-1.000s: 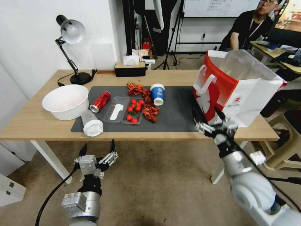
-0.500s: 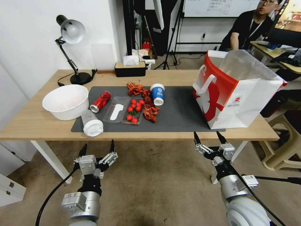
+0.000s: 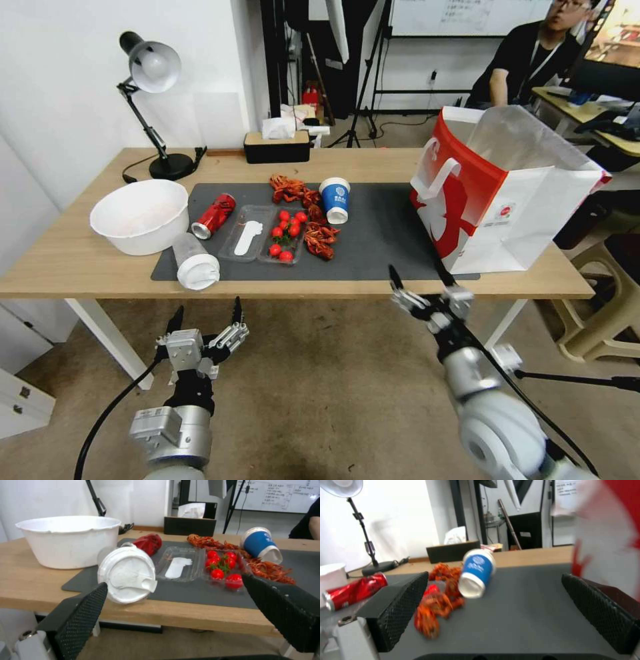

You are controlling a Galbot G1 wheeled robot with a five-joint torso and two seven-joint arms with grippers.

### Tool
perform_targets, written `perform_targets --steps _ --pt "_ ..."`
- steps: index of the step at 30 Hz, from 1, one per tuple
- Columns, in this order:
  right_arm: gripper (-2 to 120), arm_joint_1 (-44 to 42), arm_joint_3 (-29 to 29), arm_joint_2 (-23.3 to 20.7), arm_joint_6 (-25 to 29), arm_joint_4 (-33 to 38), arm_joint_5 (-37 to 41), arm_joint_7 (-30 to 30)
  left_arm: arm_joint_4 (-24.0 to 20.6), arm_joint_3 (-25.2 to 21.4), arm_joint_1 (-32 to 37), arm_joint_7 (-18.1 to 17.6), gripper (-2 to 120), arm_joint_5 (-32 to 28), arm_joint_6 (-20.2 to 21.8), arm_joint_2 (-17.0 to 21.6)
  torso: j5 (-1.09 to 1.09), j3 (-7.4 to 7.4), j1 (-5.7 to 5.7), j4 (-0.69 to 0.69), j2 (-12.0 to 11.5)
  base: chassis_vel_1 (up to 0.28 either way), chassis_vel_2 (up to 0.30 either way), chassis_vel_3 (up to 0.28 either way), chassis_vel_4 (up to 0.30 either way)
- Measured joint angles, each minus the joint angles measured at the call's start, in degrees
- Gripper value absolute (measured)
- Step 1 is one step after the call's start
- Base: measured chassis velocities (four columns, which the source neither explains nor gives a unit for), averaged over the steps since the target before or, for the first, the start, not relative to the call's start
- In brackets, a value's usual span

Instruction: Pick up the trash from the table and place it into the takeout bag.

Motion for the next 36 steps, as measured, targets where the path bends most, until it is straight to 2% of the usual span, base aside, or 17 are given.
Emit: perform_targets --steps 3,7,9,10,13,16,36 --pt "100 10.21 -5.60 1.36 -3.07 -3.22 1.69 3.08 -0.11 0.11 0.07 0.07 100 0.15 -0.01 0.00 -0.02 0.00 0.01 0.03 0.00 0.000 0.000 0.000 0.000" --pt "100 16.31 -9.20 2.51 -5.15 -6.01 2.80 4.77 -0.14 0.14 0.08 0.08 100 0.17 -0.02 0.00 -0.03 0.00 0.01 0.01 0.00 0.000 0.000 0.000 0.000" --pt "100 23.51 -13.19 3.97 -8.26 -10.49 4.92 7.27 -0.14 0.04 0.02 0.09 100 0.14 -0.08 0.00 -0.02 0.00 0.00 0.00 0.00 0.000 0.000 0.000 0.000" --pt "100 23.51 -13.19 3.97 -8.26 -10.49 4.92 7.27 -0.14 0.04 0.02 0.09 100 0.14 -0.08 0.00 -0.02 0.00 0.00 0.00 0.00 0.000 0.000 0.000 0.000" --pt "100 31.78 -16.74 6.57 -11.60 -17.53 6.79 10.34 -0.13 -0.40 -0.21 0.09 100 0.06 -0.33 0.00 -0.04 0.01 0.01 0.02 0.00 0.000 0.000 0.000 0.000" --pt "100 35.33 -18.47 8.25 -13.36 -21.32 6.90 12.23 0.10 -0.55 -0.46 0.09 100 -0.08 -0.33 0.00 -0.02 0.01 0.01 0.02 0.00 0.000 0.000 0.000 0.000" --pt "100 39.32 -20.72 10.35 -17.42 -25.75 8.88 15.78 0.39 -0.79 -0.68 0.09 100 -0.24 -0.34 0.00 -0.04 0.01 0.01 0.00 0.00 0.000 0.000 0.000 0.000"
